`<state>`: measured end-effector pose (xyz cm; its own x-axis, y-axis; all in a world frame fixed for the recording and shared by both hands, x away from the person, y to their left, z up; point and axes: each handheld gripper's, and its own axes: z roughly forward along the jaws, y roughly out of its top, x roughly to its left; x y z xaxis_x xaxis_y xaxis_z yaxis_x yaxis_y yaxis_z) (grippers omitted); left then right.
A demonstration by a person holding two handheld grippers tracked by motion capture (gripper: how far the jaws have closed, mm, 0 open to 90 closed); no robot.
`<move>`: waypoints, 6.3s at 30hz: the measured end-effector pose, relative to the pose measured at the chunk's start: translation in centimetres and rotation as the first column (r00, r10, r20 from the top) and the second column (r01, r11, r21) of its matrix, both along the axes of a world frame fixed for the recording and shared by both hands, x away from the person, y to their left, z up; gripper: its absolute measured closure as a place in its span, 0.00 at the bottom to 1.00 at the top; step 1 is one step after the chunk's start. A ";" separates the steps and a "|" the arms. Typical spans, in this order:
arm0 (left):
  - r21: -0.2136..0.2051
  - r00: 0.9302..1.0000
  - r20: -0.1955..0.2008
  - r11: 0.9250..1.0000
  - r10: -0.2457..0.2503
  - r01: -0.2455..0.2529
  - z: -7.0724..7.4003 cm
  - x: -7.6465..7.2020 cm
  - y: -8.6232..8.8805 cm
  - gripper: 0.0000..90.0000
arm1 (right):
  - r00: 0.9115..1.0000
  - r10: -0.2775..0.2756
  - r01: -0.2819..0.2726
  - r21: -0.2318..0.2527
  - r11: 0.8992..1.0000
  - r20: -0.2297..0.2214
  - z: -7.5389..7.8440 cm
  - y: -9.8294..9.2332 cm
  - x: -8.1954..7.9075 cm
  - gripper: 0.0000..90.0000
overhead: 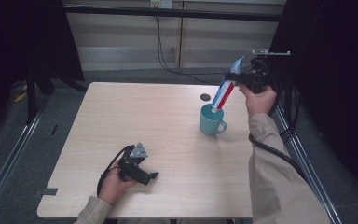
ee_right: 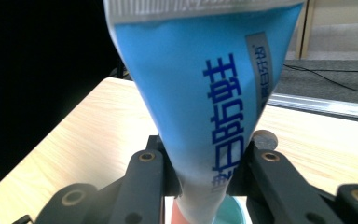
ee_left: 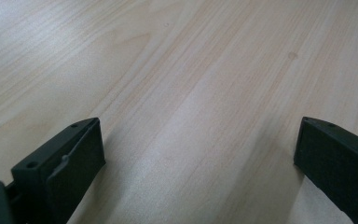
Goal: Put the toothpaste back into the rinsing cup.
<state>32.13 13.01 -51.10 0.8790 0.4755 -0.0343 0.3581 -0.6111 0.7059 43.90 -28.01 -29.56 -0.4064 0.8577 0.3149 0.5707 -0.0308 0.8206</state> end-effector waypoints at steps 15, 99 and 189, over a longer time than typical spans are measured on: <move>0.001 1.000 0.000 1.000 -0.001 0.001 0.0 0.0 0.0 0.01 | 0.999 -0.041 0.041 -0.024 0.999 -0.007 -1.5 0.0 1.1 0.81; -0.001 1.000 0.002 1.000 0.000 0.000 0.0 0.0 0.0 0.01 | 0.994 -0.034 0.024 -0.099 0.995 -0.106 -9.0 2.2 0.6 0.80; 0.002 1.000 0.003 1.000 -0.002 0.002 0.0 0.0 0.0 0.01 | 0.993 -0.057 0.046 -0.100 0.994 -0.108 -10.5 0.8 0.1 0.52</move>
